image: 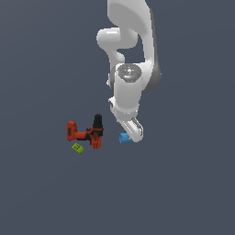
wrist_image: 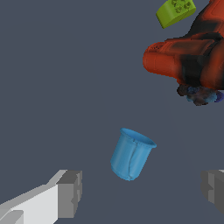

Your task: Pick up a designated object from a clutter of objects.

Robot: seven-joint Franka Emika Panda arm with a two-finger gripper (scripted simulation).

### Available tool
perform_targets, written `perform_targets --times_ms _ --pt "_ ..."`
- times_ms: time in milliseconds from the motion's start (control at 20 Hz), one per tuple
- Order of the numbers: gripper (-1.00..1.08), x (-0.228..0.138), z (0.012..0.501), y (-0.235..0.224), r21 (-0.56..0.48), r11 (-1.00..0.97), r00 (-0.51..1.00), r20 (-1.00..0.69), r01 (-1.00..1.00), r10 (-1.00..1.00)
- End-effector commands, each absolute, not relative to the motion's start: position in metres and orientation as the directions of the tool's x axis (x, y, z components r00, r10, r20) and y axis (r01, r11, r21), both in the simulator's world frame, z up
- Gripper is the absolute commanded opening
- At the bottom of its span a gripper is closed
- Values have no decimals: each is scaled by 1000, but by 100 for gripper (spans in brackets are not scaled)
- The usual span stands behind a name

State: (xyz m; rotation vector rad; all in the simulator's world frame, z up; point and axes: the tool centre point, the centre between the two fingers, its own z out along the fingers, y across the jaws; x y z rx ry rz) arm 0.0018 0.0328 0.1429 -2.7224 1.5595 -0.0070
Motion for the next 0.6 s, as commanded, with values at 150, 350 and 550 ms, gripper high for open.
perform_targets --times_ms 150,350,550 --pt "100 -5 119 38 -4 -387 387 0 -922 -922" --pt "100 -9 105 42 -2 -314 314 0 -949 -949" --pt "100 -12 95 44 -1 -257 257 0 -966 -966"
